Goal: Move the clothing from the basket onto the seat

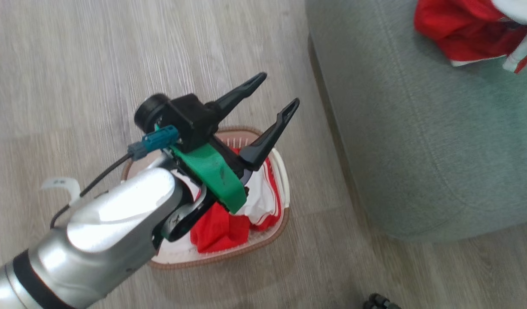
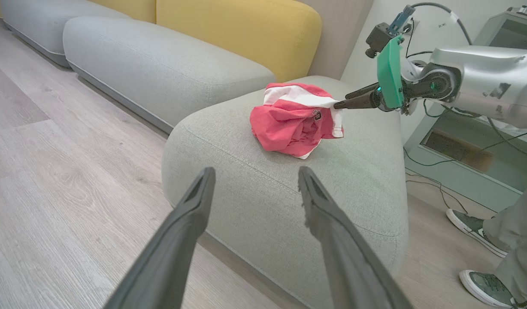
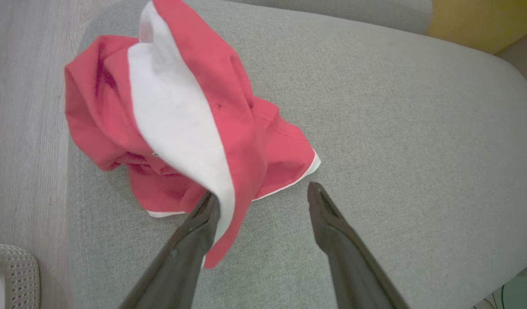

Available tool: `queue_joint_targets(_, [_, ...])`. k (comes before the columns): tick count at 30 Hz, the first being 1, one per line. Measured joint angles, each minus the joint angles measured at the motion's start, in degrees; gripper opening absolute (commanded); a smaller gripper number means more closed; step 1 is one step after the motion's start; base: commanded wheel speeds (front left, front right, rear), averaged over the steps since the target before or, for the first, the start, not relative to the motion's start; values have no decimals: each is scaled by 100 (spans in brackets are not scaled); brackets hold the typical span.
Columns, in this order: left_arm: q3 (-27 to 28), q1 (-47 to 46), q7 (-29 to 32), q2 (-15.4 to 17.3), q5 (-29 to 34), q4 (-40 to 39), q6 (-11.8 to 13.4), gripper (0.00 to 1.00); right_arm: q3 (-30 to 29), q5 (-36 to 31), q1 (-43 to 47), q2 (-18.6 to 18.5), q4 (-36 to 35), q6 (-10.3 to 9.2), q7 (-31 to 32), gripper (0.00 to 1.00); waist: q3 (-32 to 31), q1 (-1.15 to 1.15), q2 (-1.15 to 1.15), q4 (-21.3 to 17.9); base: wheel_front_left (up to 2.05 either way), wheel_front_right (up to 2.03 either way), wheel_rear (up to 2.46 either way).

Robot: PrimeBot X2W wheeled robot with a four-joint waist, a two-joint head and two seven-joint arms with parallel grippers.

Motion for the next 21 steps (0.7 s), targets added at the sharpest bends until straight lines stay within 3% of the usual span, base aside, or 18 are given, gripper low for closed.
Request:
queue_joint_targets(8, [-2,422,-178,-58,-152,107,103,100,420,751,520,-449,-767,0,527,100,-732,0,0,-125,0,0,0])
queue_joint_targets(15, [18,694,-334,-200,-291,175,202,100,158,1160,1197,-765,-1805,0,-27,100,-1292,0,0,-40,0,0,0])
queue_joint_targets(21, [60,887,-397,-202,-324,203,276,100,-345,1272,1991,-817,-2599,0,-349,100,-1591,0,0,167,0,0,0])
